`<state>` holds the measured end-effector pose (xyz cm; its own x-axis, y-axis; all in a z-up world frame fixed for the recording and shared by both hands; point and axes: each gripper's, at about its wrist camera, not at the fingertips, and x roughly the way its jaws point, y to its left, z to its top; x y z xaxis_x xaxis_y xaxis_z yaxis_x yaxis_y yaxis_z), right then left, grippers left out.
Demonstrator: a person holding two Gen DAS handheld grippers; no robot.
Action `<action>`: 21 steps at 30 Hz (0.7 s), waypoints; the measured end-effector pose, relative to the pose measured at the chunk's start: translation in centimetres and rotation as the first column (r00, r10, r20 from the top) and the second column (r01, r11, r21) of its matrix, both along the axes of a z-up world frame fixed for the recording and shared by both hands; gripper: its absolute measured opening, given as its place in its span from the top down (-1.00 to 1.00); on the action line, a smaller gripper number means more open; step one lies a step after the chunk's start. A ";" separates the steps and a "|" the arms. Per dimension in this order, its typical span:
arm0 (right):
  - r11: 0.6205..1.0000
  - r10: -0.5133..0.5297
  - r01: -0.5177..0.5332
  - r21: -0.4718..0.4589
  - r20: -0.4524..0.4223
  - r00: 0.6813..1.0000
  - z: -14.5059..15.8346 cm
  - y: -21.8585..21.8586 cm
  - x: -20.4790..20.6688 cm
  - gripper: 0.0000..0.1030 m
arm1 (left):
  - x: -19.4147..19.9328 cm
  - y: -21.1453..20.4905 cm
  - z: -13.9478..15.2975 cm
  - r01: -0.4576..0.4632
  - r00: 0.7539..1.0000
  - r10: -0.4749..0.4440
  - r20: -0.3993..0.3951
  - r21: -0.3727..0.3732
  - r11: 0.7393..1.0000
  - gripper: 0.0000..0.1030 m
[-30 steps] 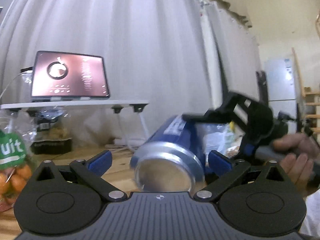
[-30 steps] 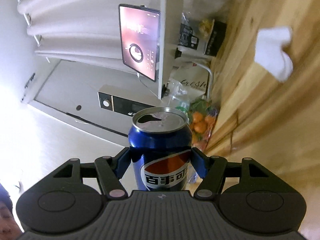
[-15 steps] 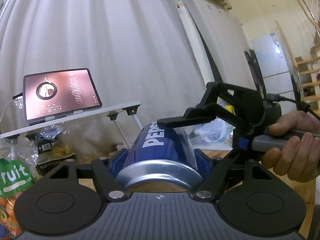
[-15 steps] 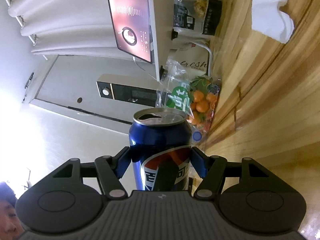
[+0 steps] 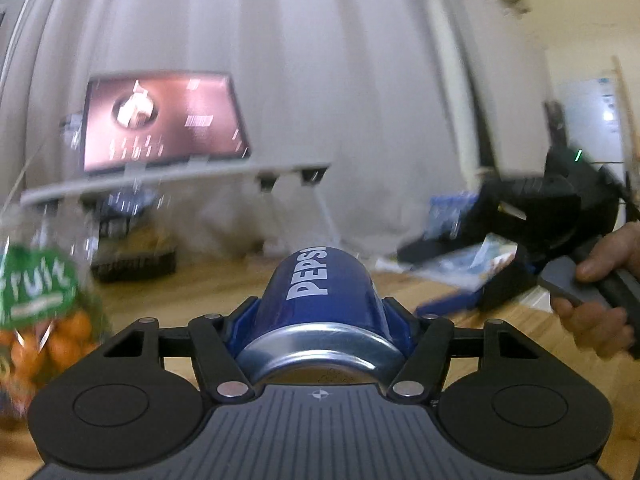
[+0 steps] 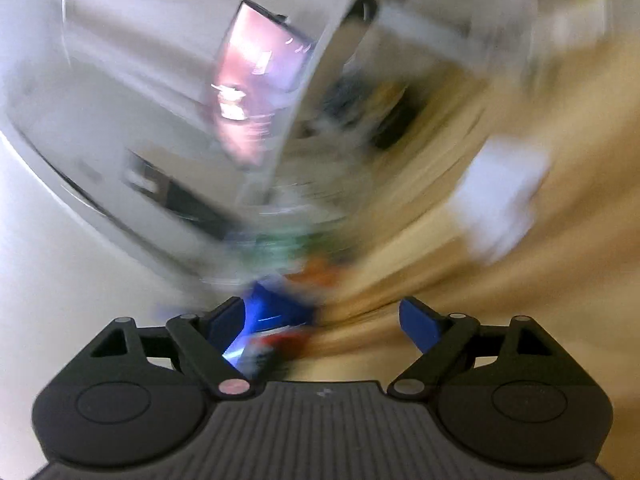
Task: Clean container
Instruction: 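Release the can from the right gripper and grasp the white tissue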
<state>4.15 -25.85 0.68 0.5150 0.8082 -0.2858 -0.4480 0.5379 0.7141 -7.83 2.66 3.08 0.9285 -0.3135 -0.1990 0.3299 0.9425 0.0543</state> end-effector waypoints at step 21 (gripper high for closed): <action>0.714 0.072 0.145 -0.685 0.278 0.958 -0.7 6.8 8.6 0.81 | 0.6 -1.0 -0.2 -0.082 0.996 0.084 -0.038 0.059 0.995 -0.31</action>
